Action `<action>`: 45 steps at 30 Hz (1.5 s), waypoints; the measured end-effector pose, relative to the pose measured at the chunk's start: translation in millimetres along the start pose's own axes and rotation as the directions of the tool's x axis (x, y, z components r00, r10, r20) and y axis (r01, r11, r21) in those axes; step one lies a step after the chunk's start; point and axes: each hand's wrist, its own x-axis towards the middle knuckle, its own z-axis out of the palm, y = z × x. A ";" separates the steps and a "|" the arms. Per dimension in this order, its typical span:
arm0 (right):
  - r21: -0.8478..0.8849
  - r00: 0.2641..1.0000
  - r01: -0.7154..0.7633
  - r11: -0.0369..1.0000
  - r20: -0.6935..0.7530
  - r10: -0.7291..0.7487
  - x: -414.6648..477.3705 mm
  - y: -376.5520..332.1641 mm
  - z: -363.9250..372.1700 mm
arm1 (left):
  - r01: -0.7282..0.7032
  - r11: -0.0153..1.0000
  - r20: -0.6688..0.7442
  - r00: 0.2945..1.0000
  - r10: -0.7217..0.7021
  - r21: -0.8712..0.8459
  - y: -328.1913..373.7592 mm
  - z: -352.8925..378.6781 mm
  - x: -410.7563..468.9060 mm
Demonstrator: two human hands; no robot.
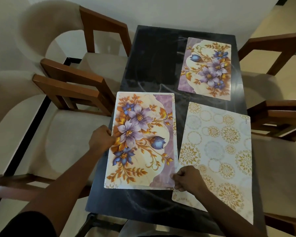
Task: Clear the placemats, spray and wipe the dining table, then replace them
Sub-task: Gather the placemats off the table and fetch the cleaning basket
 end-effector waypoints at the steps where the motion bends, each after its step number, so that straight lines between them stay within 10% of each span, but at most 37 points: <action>1: -0.036 1.000 0.007 0.999 0.000 -0.007 0.7 0.4 -1.8 | -0.037 0.999 -0.020 0.999 0.037 -0.003 7.3 1.8 1.9; 5: -0.040 0.998 0.042 0.998 -0.043 -0.043 9.6 -4.3 -22.8 | -0.164 0.982 -0.009 0.987 0.163 -0.090 60.3 10.0 10.3; 15: 0.561 0.938 0.201 0.803 -0.348 0.009 85.6 -42.2 -184.0 | -0.214 0.936 0.103 0.962 0.251 -0.279 239.2 64.5 47.9; 26: 0.458 0.866 0.254 0.852 -0.500 0.011 203.3 -72.8 -296.4 | 0.054 0.869 0.189 0.981 0.046 -0.491 348.8 132.7 127.7; 45: 0.580 0.930 0.095 0.809 -0.341 0.136 243.5 -89.9 -327.6 | 0.281 0.816 0.269 0.950 -0.161 -0.505 384.7 142.9 144.7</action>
